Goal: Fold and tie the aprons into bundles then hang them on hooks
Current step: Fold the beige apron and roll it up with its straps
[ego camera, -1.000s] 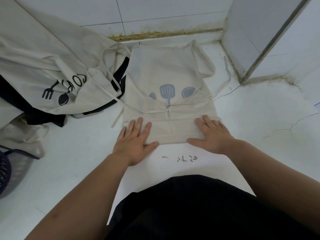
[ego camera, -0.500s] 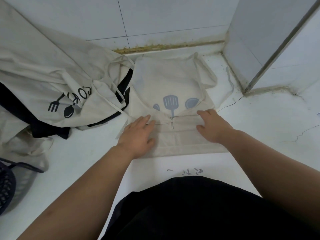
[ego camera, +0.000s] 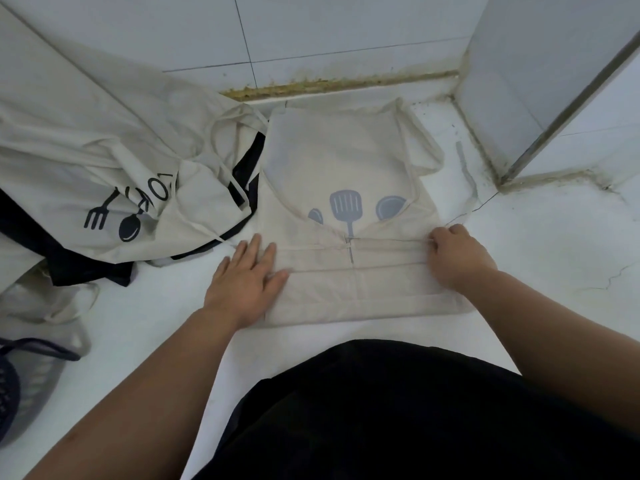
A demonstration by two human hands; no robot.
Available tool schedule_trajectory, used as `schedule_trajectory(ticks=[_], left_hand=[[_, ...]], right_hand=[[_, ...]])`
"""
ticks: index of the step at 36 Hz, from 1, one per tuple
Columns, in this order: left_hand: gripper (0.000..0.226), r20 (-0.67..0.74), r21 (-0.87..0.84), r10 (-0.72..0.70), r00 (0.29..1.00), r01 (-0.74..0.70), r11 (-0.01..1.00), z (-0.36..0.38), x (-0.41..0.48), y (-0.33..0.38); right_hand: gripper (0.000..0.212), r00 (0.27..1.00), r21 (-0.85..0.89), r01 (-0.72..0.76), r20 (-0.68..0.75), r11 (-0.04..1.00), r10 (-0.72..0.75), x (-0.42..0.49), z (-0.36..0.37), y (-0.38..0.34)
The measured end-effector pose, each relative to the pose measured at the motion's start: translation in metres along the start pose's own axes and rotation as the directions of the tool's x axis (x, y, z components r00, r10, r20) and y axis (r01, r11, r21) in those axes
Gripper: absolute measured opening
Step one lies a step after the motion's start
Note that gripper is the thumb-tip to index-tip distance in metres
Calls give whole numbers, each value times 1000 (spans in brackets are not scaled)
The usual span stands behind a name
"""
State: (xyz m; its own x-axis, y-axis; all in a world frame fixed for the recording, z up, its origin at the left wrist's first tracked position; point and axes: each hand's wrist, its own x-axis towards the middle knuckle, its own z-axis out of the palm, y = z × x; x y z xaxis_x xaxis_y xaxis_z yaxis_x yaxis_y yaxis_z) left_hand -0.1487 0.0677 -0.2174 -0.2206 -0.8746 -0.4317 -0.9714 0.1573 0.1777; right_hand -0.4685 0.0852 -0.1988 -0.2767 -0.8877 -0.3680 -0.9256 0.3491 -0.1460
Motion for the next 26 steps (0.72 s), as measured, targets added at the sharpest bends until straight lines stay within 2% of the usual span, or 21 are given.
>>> schedule_trajectory(ticks=[3, 6, 10, 14, 17, 19, 21, 23, 26], left_hand=[[67, -3, -34, -80, 997, 80, 996, 2, 0, 1], [69, 0, -47, -145, 989, 145, 988, 4, -3, 0], [73, -74, -79, -223, 972, 217, 973, 5, -12, 2], [74, -216, -80, -132, 968, 117, 990, 8, -26, 12], [91, -267, -126, 29, 963, -64, 990, 7, -36, 24], [100, -179, -120, 146, 973, -169, 978, 7, -41, 29], [106, -44, -43, 223, 974, -225, 973, 11, -43, 31], [111, 57, 18, 234, 970, -236, 972, 13, -44, 30], [113, 71, 29, 219, 973, -221, 975, 11, -45, 29]], right_hand=[[34, 998, -58, -66, -23, 996, 65, -3, 3, 9], [35, 992, -16, -115, -46, 993, 115, -10, 8, 14], [49, 985, 53, -24, -169, 998, 33, -24, 9, 7], [49, 970, 118, 194, -170, 974, -172, -41, 3, -7], [59, 947, 108, 320, -3, 941, -321, -51, 2, -17], [80, 922, 43, 340, 184, 940, -342, -55, 5, -18], [96, 894, -38, 365, 291, 930, -340, -57, 8, -14], [98, 892, -78, 373, 306, 925, -334, -58, 9, -8], [83, 917, -52, 334, 249, 941, -312, -60, 3, -4]])
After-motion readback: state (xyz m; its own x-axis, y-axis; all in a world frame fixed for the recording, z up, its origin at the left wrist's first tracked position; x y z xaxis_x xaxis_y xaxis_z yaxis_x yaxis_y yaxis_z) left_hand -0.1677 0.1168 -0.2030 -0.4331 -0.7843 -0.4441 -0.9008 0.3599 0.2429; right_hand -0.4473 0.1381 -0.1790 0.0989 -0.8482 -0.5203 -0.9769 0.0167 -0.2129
